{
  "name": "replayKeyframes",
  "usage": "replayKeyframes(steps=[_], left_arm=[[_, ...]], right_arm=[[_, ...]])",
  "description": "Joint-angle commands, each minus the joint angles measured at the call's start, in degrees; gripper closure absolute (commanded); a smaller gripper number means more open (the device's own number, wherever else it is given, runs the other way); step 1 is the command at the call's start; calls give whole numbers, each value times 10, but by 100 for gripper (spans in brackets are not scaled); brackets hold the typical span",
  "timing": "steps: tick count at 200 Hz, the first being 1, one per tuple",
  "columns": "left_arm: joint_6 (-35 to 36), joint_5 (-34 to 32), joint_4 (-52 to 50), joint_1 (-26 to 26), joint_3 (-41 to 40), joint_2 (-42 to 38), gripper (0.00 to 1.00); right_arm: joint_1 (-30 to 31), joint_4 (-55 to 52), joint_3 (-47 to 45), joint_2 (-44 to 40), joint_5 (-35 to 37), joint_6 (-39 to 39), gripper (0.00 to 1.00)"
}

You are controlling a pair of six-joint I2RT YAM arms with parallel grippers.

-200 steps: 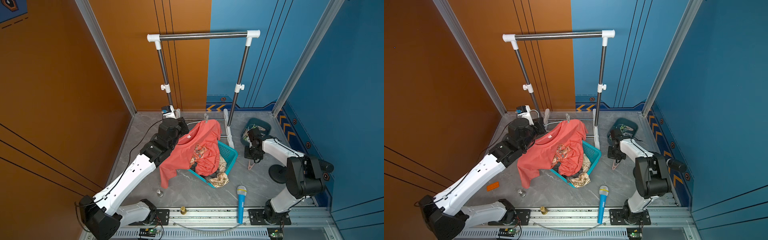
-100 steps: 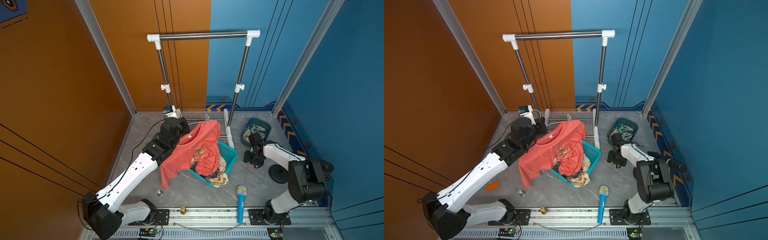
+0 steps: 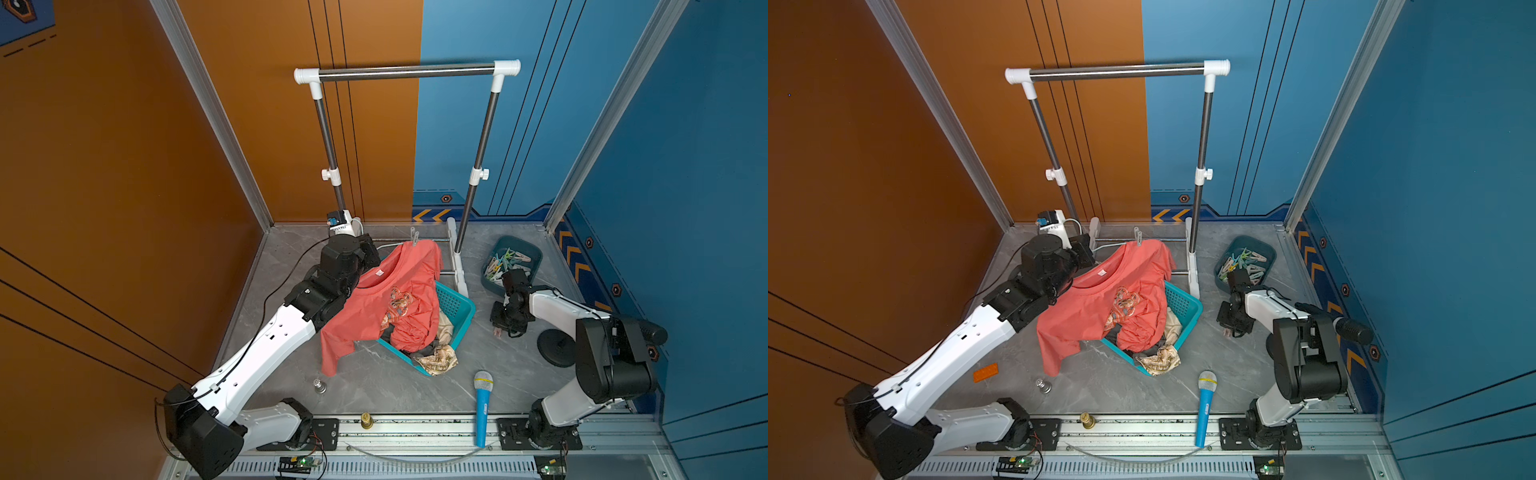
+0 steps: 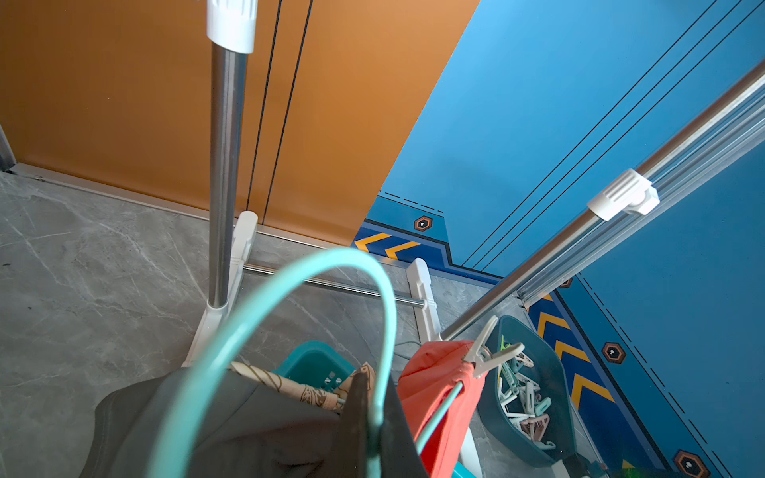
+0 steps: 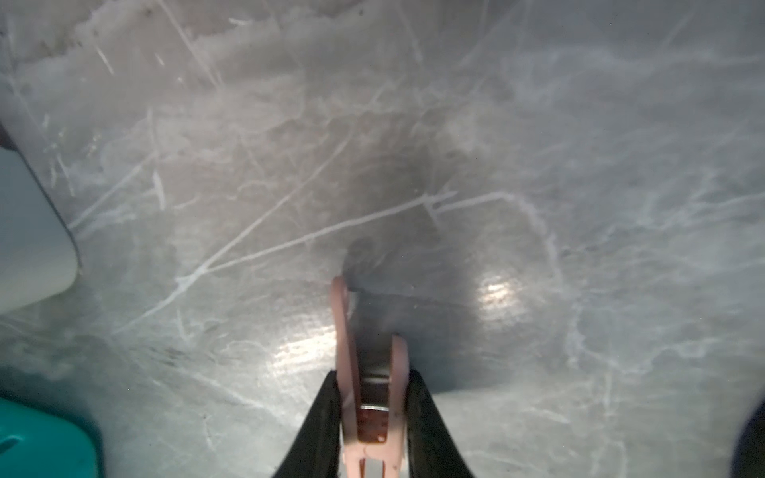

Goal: Use clothespins to secure the t-shirt on both sides of the hanger
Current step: Pick up the clothespin from the center of the board.

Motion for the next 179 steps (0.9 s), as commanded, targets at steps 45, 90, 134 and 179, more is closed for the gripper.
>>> replayKeyframes(steps=[45,90,134,179], left_arm=[[-9,-27,-6,0,28,1,96],[-24,-180,-16,-72,48,4,99],[-53,-262,-7,-117,60,4,100],[-133,-333,-32,-143,72,9,100]], right_arm=[[-7,47,-36,-37,-20,17,85],[25,52,-56,-166,26,20,92],[92,34,-66,-368,94,35,96],[256,73,-43,-535,218,47,100]])
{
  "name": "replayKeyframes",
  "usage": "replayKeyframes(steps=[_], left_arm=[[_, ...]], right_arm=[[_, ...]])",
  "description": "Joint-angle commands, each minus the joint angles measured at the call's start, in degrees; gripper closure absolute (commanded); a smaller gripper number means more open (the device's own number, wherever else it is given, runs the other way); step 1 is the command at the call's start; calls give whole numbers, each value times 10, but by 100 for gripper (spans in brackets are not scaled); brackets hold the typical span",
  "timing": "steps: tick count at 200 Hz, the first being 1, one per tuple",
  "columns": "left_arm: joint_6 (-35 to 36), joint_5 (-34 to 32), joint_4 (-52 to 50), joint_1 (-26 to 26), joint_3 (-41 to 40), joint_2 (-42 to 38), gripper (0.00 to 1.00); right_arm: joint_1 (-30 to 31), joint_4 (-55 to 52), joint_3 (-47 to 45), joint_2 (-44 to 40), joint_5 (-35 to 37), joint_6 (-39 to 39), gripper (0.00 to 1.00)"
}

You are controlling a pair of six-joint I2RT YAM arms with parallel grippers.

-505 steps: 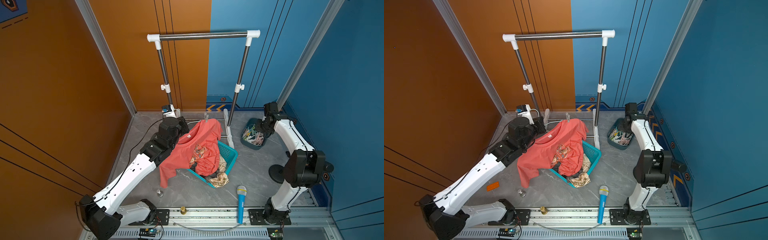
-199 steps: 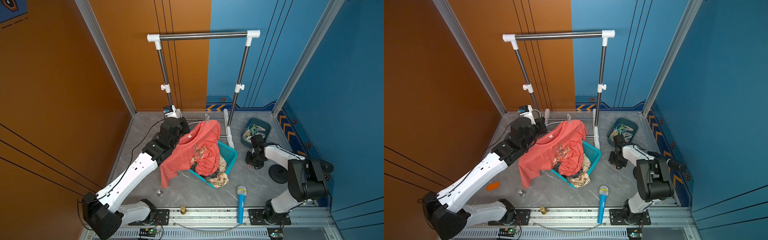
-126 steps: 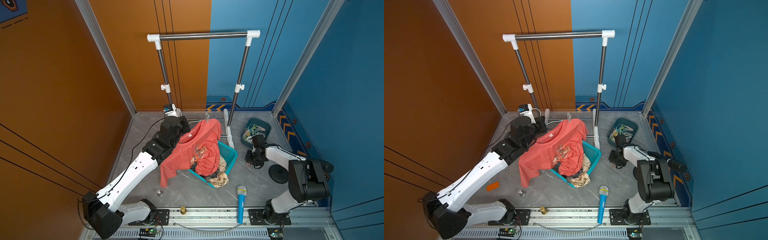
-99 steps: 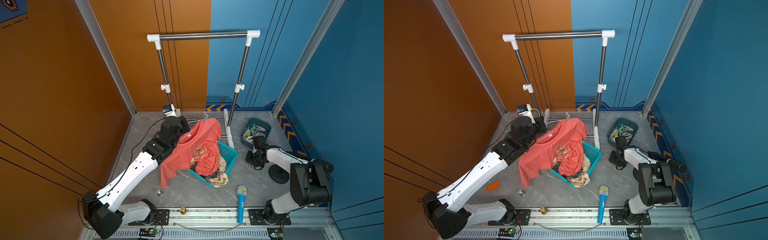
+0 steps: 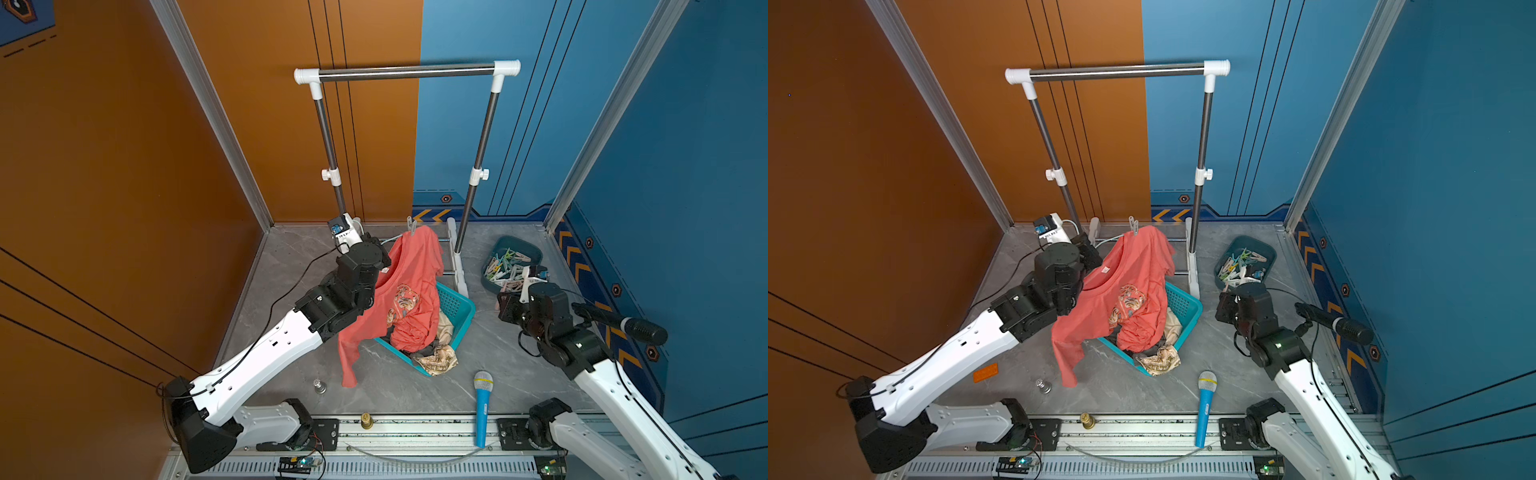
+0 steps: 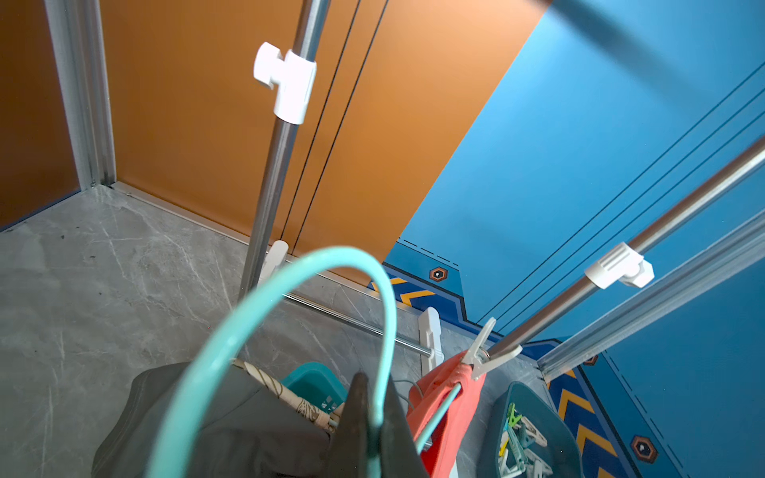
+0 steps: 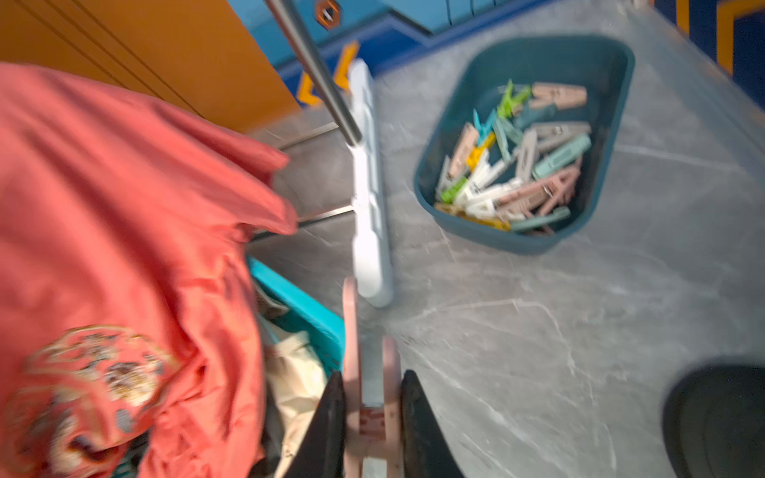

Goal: Use clothespins to secure the t-shirt on both sides of the hanger
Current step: Pick up the clothespin from the center of the board, then clamp the T-shirt on the hanger.

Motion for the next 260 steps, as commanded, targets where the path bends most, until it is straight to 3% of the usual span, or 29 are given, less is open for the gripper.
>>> replayKeyframes(steps=[1,61,94,121,156,219,260], left_arm=[[-63,-73,-10,-11,31,4,100],[-204,-120,-85,-19,78,49,100],[-277,-124,-105,-16,84,63,100],[-349,-105,-144,1,90,64,100],[-410,-135,-338,5,225,131,100],[-407,-142,-381,0,313,204,100],[-406,-146,-381,-4,316,214,100]], right_arm=[[74,21,17,-44,95,15,100],[339,165,54,14,238,-24,100],[432,215,98,96,274,-73,100],[452,232,112,129,261,-81,100],[472,263,110,145,251,-80,100],[523,344,144,207,264,-133,100],[526,377,173,255,267,-133,100]])
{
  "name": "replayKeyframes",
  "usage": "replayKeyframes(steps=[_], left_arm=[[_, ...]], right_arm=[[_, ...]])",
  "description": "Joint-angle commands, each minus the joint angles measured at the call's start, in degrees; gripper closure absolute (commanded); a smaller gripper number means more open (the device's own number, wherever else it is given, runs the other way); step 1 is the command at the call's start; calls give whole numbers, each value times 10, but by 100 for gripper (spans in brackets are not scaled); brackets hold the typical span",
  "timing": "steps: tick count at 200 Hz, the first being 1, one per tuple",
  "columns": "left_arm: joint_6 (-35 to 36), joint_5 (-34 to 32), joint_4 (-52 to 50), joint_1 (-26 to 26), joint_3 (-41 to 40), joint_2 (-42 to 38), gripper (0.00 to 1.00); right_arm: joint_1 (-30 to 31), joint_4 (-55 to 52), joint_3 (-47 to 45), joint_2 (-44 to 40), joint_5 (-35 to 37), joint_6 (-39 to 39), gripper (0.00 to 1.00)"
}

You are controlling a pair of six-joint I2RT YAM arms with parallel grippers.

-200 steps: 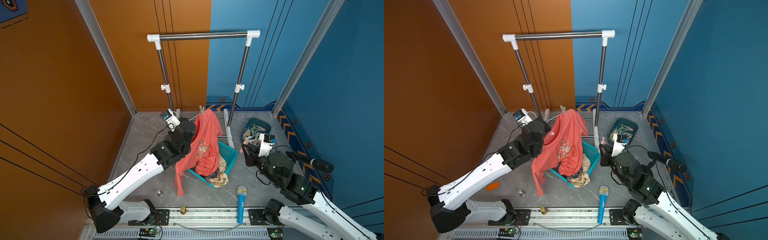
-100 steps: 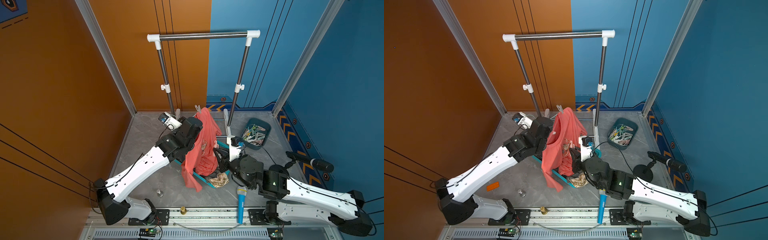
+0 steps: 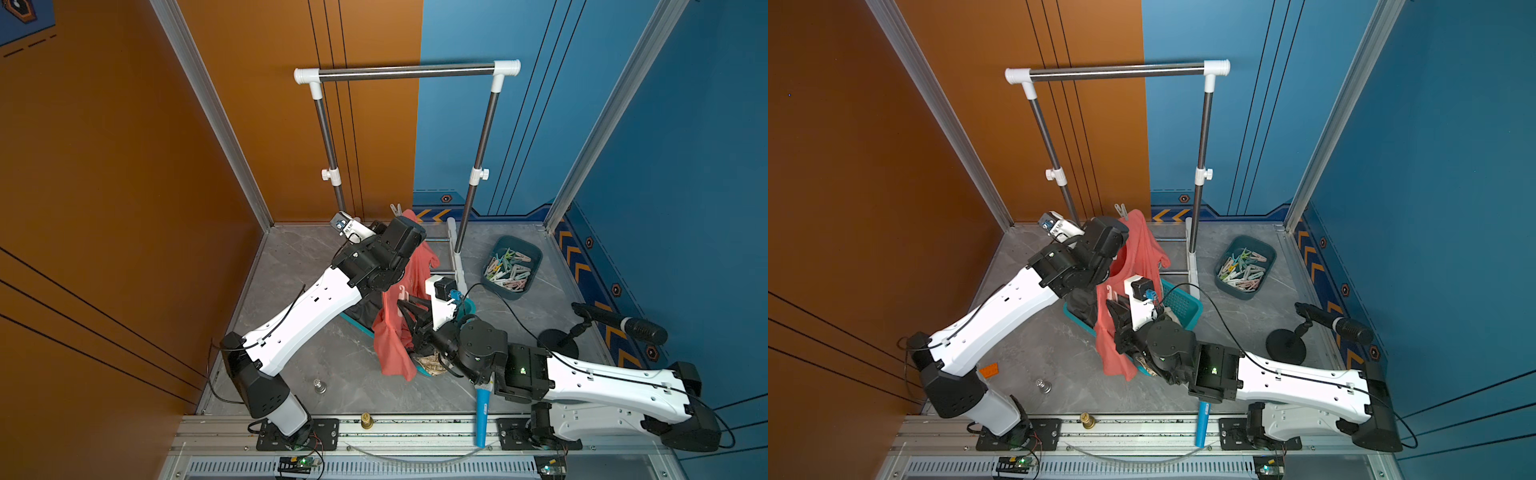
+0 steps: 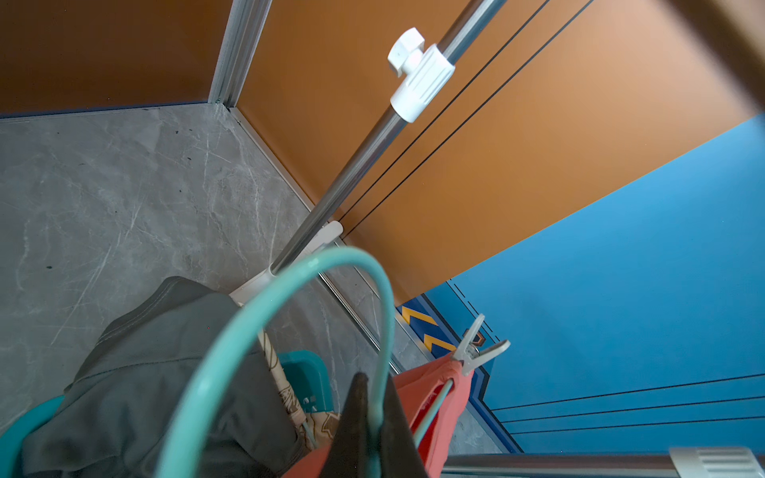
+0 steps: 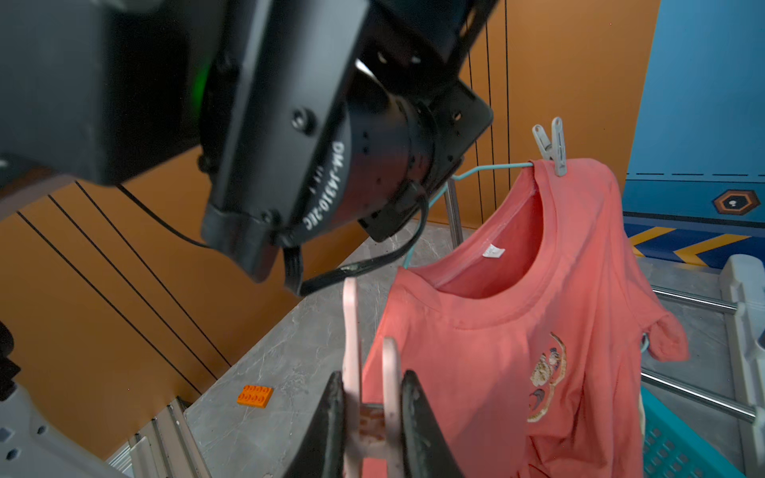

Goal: Use clothespins to secure the t-shirt on both sides of the hanger
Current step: Clamp the T-shirt on the hanger.

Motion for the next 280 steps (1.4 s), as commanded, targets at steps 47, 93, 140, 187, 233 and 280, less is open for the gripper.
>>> replayKeyframes(steps=[47,93,140,187,233,280], left_arm=[[-14,-21,-17,-5,24,4,100],[-14,-16,-17,-5,29,6,100],[-21,-11,-17,-3,26,2,100],[-22,-4,-18,0,24,-2,100],[-38,-6,-25,1,16,0,100],[-36,-4,-24,2,21,1,100]], right_arm=[[5,80,25,54,48,-18,100],[5,106,31,92,57,-20,100],[4,103,40,115,69,-23,100],[5,109,37,138,104,-51,100],[15,104,60,175,160,-76,100],[19,108,44,185,195,-77,87]])
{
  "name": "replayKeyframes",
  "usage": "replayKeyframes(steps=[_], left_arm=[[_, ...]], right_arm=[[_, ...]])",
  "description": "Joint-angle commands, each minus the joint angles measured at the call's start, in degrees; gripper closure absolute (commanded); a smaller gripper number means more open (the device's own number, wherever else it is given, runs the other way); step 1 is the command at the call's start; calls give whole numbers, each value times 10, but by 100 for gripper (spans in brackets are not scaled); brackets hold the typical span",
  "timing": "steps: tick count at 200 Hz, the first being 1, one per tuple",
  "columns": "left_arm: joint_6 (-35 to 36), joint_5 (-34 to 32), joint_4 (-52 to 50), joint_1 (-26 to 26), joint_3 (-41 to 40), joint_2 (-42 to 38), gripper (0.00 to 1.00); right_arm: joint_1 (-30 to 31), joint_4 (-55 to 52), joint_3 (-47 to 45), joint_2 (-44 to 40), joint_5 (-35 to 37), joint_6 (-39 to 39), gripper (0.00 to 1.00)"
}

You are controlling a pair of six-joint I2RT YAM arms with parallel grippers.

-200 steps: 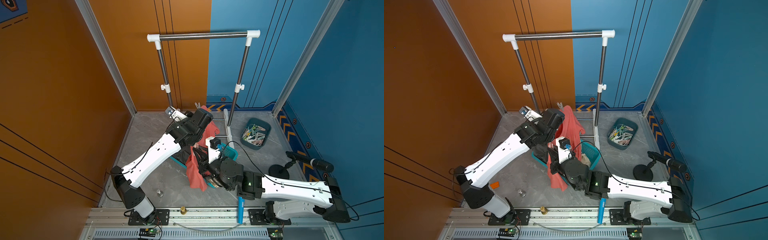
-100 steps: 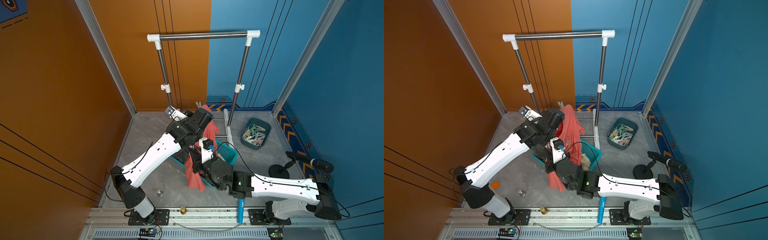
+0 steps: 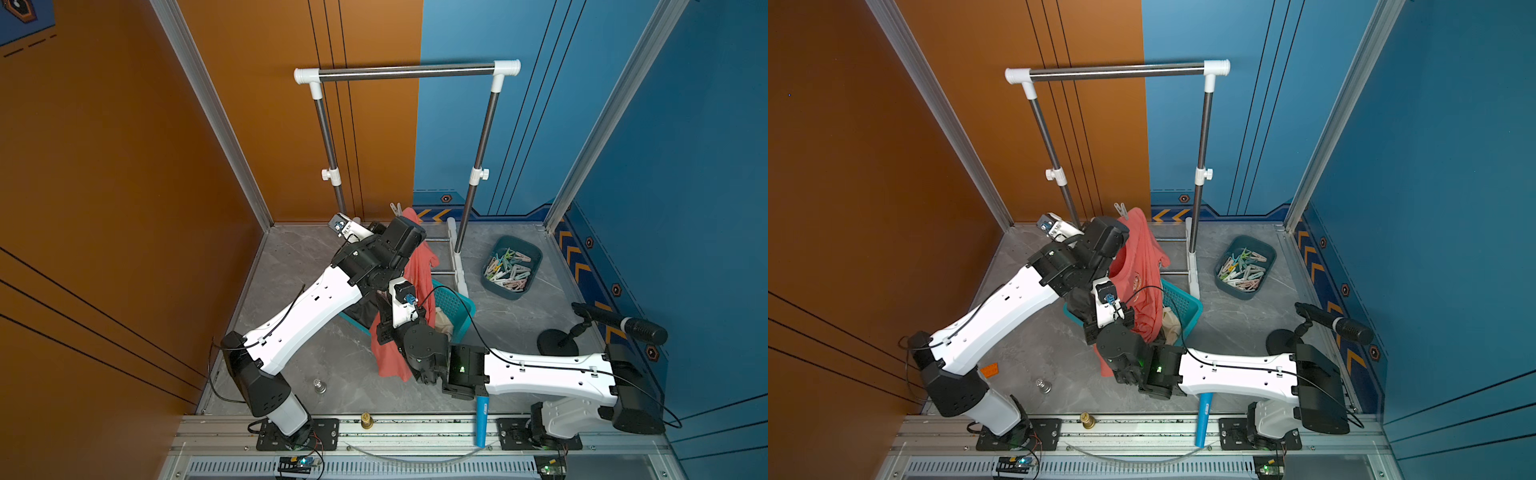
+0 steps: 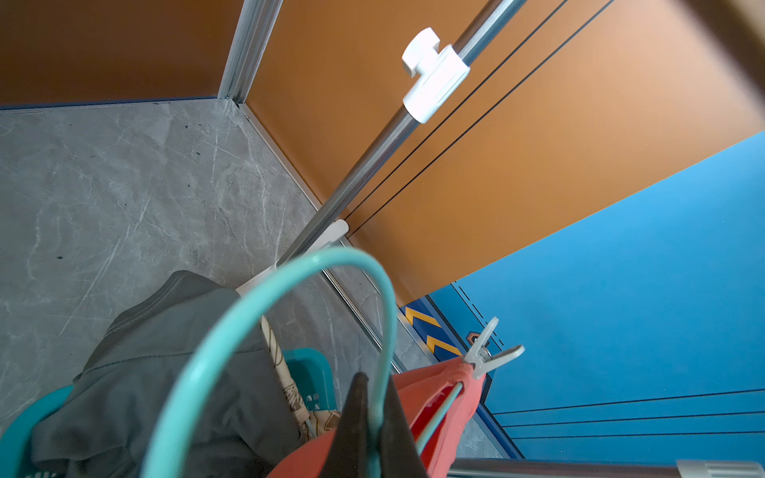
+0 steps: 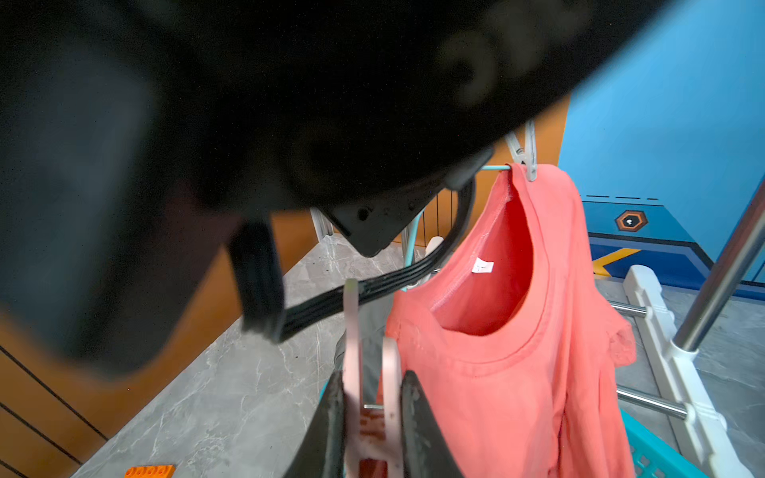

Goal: Use clothespins to secure the t-shirt on both sides of the hanger
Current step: Clamp the T-shirt on the hanger, then hang the hanger on the clothesline.

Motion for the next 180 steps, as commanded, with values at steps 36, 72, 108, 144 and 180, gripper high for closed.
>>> replayKeyframes(steps=[36,72,108,144,180], left_arm=[[2,5,8,6,-13,-19,100],[68,52,101,24,-78,-58,100],[191,70,228,29,-146,-114,100],[271,115,300,46,-202,-175,100],[459,339,455,83,-244,-213,100]], right_arm=[[-4,-13,-22,-26,-17,-19,53],[-66,-90,-47,-120,-151,17,39],[-102,-159,-80,-246,-89,22,35],[-220,-237,-85,-326,-156,67,36],[-360,-334,-17,-303,-365,46,34]])
